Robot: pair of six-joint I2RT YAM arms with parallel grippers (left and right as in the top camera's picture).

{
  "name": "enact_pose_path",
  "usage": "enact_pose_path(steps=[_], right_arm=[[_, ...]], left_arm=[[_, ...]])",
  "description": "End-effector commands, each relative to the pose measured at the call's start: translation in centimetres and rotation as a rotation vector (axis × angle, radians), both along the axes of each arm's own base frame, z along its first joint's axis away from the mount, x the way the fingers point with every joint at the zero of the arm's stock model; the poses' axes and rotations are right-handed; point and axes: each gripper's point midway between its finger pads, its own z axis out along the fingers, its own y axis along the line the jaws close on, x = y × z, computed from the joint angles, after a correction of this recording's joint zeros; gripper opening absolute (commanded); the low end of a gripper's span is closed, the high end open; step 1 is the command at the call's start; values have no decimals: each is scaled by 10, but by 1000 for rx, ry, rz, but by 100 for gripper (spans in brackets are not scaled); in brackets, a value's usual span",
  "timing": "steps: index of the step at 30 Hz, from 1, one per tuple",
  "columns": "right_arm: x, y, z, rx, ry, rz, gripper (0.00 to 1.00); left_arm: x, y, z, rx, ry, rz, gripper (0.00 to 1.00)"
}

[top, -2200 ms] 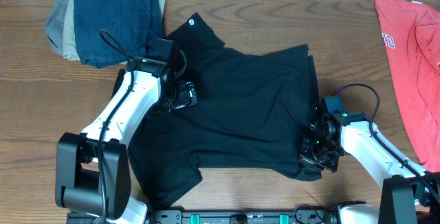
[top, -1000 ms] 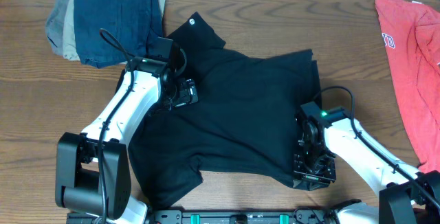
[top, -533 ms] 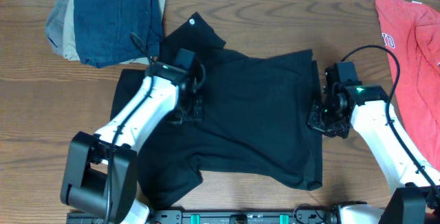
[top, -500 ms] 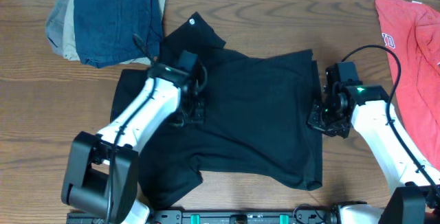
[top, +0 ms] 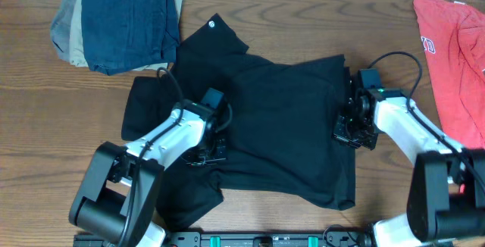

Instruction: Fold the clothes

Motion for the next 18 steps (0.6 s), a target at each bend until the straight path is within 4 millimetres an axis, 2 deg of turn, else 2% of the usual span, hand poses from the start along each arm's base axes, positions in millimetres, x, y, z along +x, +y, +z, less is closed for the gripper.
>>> enact_pose_path(steps=[1, 6, 10, 14, 18], right_arm=[[-8, -4, -17, -18, 61, -2, 1], [-12, -5, -33, -22, 107, -2, 1], [-8, -4, -42, -21, 104, 6, 1], [2, -5, -46, -22, 69, 8, 1], [11, -16, -43, -55, 47, -12, 1]], left_arm=[[3, 20, -5, 40, 9, 84, 6], [12, 58, -5, 116, 3, 188, 6], [13, 79, -5, 122, 23, 279, 6], [12, 92, -4, 126, 43, 333, 6], [10, 94, 0, 126, 43, 341, 6]])
